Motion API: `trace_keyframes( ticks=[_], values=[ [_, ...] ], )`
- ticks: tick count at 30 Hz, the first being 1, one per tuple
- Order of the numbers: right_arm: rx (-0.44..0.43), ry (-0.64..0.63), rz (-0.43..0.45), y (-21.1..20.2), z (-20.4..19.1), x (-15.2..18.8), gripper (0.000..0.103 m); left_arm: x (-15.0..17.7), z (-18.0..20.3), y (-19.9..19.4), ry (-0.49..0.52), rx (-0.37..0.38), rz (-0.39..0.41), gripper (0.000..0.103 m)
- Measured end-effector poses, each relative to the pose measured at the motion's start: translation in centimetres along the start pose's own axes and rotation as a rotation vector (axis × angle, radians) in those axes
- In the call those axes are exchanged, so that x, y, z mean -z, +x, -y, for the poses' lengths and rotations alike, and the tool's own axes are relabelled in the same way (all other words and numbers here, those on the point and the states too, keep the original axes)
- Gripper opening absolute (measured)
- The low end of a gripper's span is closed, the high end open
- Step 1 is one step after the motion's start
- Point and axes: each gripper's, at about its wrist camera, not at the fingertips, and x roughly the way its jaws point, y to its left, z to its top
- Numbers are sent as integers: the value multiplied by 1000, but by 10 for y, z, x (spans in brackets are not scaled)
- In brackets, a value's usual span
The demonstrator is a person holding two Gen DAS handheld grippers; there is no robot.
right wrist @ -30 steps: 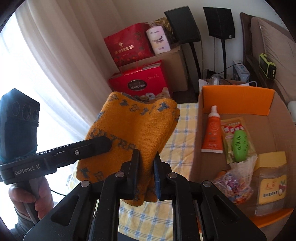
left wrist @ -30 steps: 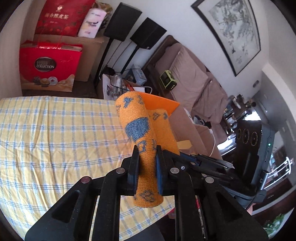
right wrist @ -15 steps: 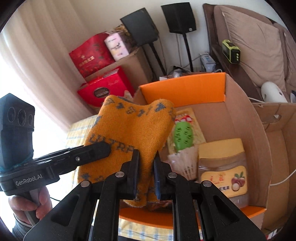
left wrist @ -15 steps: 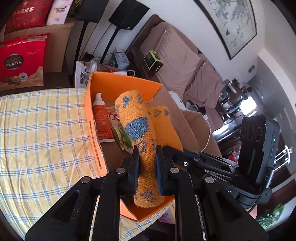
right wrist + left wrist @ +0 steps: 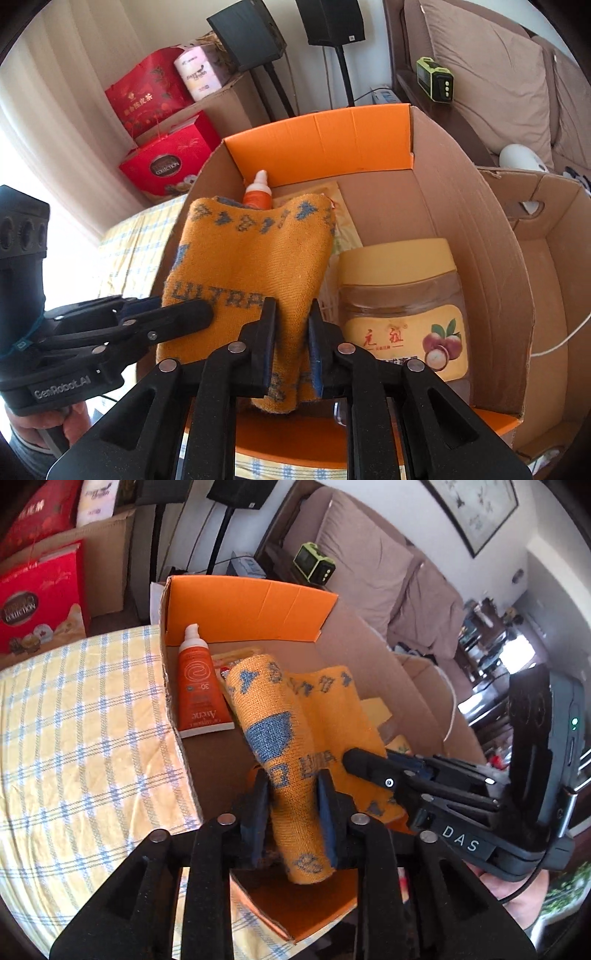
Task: Organize objects
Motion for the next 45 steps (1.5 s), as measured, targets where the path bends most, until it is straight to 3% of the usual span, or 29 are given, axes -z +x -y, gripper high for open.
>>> trace_keyframes(
  ticks=[4,9,12,14,16,18,23,28,31,36,45],
  values=[
    [39,-20,-3,4,-1,5,27,7,10,-9,53,-58,18,43],
    [54,4,21,0,4,10,39,17,13,-32,92,-87,57,43],
    [21,33,51,-11,7,13,39,24,13,-48,119,-120,85,47],
    [19,43,85,-22,6,17,39,27,9,-58,122,-134,101,73],
    [26,43,114,-31,2,20,41,32,3,-69,106,-135,123,76],
    [37,36,145,-41,-5,24,49,35,-5,-76,89,-144,128,76],
    [79,-1,208,-63,-27,38,68,54,-31,-94,17,-161,145,101],
    [112,-28,266,-77,-47,58,84,78,-49,-104,-15,-219,135,102],
    [93,-41,257,-78,-54,71,85,98,-58,-113,-32,-233,145,103],
    [136,-58,243,-75,-63,91,86,127,-67,-129,-54,-273,163,103],
    [176,-65,284,-79,-86,113,87,148,-68,-161,-83,-285,244,103]
  ],
)
